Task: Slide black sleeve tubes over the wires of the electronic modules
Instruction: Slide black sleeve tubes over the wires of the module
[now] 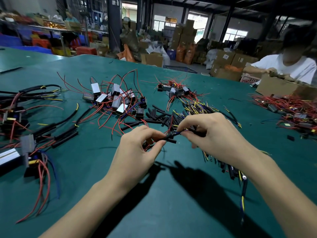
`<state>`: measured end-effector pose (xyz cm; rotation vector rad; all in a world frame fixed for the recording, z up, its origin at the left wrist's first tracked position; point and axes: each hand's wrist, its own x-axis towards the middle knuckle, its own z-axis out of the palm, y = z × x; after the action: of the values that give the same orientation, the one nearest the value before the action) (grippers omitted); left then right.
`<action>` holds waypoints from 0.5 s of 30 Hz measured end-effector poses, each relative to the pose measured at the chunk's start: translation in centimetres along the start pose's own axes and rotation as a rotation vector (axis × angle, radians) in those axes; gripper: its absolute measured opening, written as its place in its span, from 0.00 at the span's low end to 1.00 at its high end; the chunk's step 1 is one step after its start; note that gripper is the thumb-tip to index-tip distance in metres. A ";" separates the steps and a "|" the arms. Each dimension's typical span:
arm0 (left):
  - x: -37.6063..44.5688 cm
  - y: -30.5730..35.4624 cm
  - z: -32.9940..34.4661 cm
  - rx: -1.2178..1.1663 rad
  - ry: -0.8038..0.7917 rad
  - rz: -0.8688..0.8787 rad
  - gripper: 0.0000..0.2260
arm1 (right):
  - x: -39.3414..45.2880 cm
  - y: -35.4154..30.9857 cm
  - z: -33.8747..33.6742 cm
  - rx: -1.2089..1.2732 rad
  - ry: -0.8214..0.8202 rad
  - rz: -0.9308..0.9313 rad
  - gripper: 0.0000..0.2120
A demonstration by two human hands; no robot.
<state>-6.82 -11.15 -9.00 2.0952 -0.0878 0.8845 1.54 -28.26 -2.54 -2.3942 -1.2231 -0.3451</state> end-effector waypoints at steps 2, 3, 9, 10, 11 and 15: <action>0.0 0.1 0.1 -0.022 0.006 -0.017 0.06 | -0.1 0.2 0.2 0.062 0.052 -0.029 0.07; 0.1 0.1 0.1 -0.030 0.007 -0.026 0.06 | -0.1 0.3 0.3 0.102 0.069 -0.038 0.08; 0.3 0.5 0.2 -0.103 0.004 -0.063 0.06 | -0.5 0.5 1.0 0.341 0.099 -0.053 0.06; 0.3 0.6 0.2 -0.110 0.007 -0.064 0.06 | -0.5 0.5 1.0 0.364 0.092 -0.049 0.06; 0.3 0.6 0.3 -0.112 0.012 -0.064 0.05 | -0.4 0.5 0.9 0.373 0.083 -0.047 0.06; 0.4 0.7 0.4 -0.115 0.021 -0.071 0.06 | -0.1 0.3 0.4 0.365 0.039 -0.061 0.05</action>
<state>-6.59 -11.82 -8.41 1.9705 -0.0515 0.8387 1.73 -28.27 -3.02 -2.0343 -1.2251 -0.1676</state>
